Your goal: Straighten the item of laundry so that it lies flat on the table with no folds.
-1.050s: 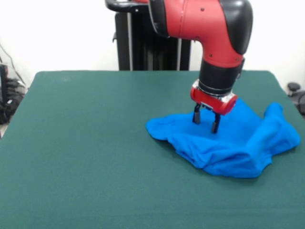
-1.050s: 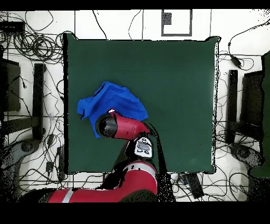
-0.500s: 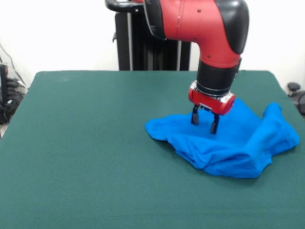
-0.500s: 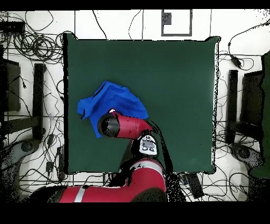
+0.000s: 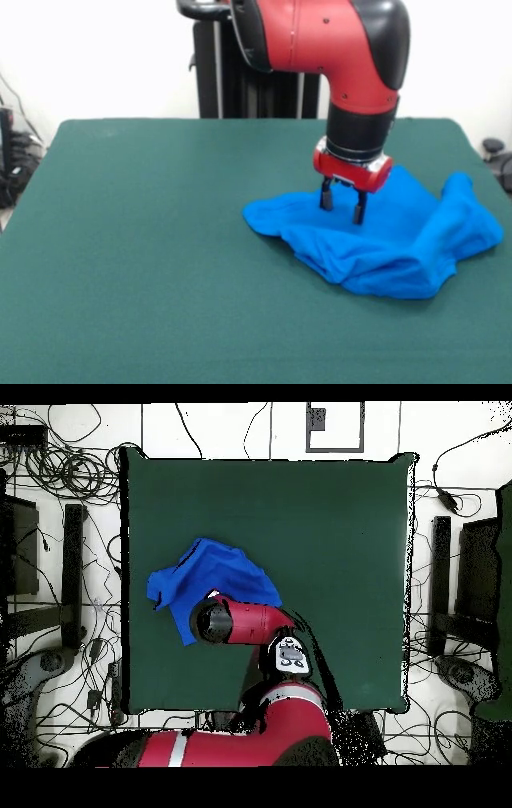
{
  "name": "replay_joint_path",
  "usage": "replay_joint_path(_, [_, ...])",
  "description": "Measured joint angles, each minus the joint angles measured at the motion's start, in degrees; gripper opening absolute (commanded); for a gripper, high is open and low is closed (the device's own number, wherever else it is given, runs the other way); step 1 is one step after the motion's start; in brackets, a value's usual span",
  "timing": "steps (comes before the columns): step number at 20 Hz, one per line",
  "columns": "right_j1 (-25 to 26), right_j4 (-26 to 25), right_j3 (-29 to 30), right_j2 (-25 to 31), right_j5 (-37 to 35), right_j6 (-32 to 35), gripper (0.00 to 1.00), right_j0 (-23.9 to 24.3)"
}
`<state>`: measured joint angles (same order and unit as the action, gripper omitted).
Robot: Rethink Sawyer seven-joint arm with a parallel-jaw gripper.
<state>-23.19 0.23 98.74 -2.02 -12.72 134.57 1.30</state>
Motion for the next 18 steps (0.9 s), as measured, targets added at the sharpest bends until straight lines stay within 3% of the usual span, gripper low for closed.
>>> replay_joint_path(13, [0.0,-0.6,-0.1,0.1,0.0,0.0,1.00,0.1])
replay_joint_path(18, [-0.3,-2.9,-0.1,1.4,-0.1,0.0,1.00,1.4])
